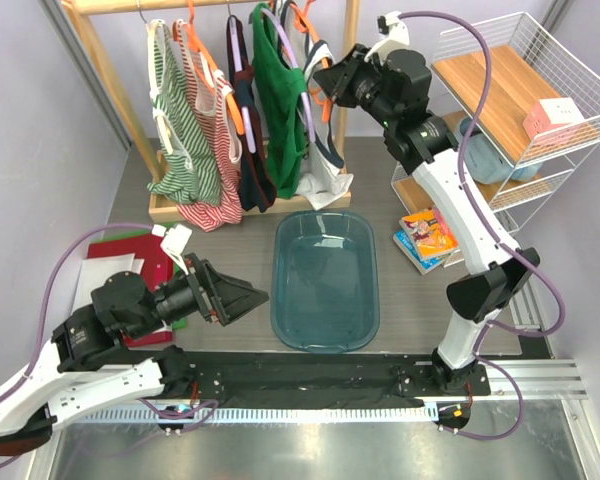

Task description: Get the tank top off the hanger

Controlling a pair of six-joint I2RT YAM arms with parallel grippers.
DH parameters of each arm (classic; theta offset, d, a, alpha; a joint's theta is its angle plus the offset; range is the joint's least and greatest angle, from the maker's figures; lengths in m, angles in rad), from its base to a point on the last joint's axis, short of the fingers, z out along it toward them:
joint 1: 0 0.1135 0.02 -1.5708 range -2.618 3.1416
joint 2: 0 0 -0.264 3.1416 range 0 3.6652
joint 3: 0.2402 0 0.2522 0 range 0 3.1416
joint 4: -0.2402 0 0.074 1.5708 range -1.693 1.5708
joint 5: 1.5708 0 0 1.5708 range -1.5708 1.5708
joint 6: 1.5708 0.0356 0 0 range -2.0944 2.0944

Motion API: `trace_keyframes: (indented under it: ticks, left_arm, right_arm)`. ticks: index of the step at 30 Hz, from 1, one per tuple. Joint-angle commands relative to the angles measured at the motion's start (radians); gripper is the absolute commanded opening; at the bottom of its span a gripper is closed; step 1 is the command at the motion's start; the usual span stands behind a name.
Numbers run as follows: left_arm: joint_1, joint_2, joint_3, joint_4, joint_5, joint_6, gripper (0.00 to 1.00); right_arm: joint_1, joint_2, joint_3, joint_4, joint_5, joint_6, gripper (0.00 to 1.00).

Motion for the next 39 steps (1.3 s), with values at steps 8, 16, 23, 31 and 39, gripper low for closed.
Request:
trace_keyframes:
  ticks: [8,16,23,31,39]
  left_arm:
    - [-0.002,0.047,0.055,0.051,0.045,-0.008,0.94]
    - [-0.002,0.084,0.075,0.087,0.090,-0.013,0.94]
    - [-0.002,0.131,0.097,0.111,0.108,-0.004,0.94]
    - [-0.002,0.165,0.112,0.202,0.211,-0.019,0.94]
    - [-0.002,0.148,0.159,0.117,0.163,0.010,0.94]
  right_arm:
    - [0.008,-0.327,-0.203,0.254,0.086,0.008,0.01]
    - [0.008,-0.504,-0.340,0.159,0.012,-0.029,0.01]
    - [0.008,-0.666,-0.429,0.087,0.008,-0.053,0.01]
    - [0.010,-0.741,-0.351,-0.038,-0.011,-0.061,0.01]
    - [0.008,-0.776,-0.159,-0.241,-0.081,-0.039,0.01]
